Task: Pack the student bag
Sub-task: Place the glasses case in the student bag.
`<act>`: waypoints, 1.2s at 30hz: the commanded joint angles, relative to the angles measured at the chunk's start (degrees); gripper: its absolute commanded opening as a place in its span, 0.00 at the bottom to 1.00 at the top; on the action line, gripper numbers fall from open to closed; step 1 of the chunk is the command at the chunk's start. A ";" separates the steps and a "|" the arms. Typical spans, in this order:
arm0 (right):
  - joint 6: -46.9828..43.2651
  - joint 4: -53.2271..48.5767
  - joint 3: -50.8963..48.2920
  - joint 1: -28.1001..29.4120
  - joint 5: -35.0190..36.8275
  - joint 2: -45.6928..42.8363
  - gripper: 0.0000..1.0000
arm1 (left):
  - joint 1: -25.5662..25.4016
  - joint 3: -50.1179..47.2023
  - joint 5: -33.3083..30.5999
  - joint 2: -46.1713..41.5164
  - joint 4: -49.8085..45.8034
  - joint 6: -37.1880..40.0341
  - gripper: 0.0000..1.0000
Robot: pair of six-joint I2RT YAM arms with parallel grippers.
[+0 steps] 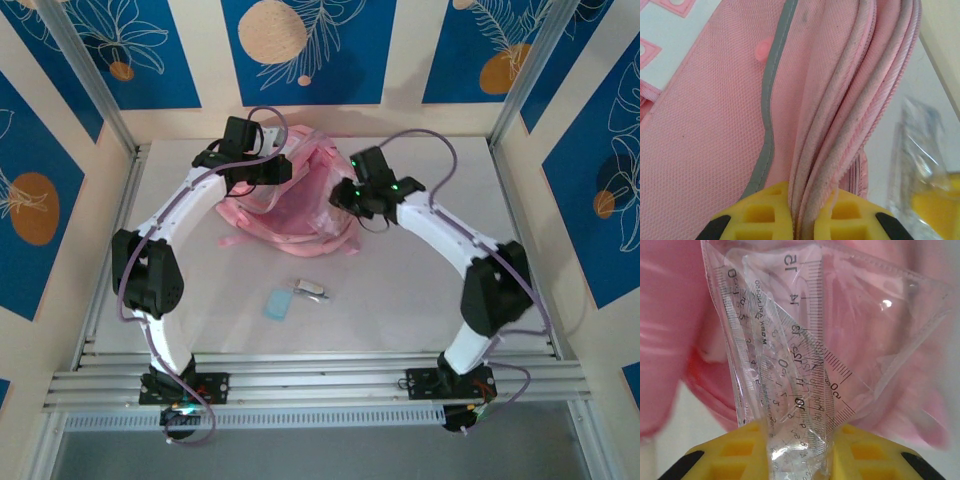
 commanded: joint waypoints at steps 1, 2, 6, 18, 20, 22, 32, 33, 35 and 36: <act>3.00 6.67 5.80 0.00 -5.43 7.63 0.21 | 0.24 0.59 5.24 -3.82 1.98 -1.45 0.00; 4.50 8.47 7.71 -0.10 -6.10 10.31 0.21 | 0.27 0.77 5.53 -3.82 1.95 -1.55 0.00; 9.14 13.33 13.61 0.21 -6.43 18.21 0.22 | 0.25 1.62 7.08 -3.82 1.46 -1.99 0.00; 24.62 36.90 18.36 4.13 -12.05 32.09 0.23 | 0.18 3.30 10.33 -2.94 1.39 -4.02 0.00; 26.66 38.88 19.82 4.69 -11.72 33.99 0.26 | 0.05 3.03 10.64 -2.92 1.93 -4.51 0.00; 28.20 39.06 23.27 4.76 -12.83 36.48 0.33 | -0.08 2.58 11.18 -2.94 2.62 -5.07 0.00; 23.04 39.36 11.42 3.57 -15.18 26.83 0.74 | -0.08 1.14 9.39 -3.65 4.55 -5.94 0.00; 22.67 39.41 9.26 3.28 -15.55 25.23 0.74 | -0.12 1.04 9.39 -3.65 4.82 -6.17 0.00; 21.55 38.17 4.30 2.56 -15.80 21.10 0.74 | -0.09 0.70 9.36 -3.73 5.11 -6.32 0.00; 20.96 37.61 1.73 2.22 -15.48 19.05 0.74 | -0.08 0.48 9.14 -3.86 5.06 -6.20 0.00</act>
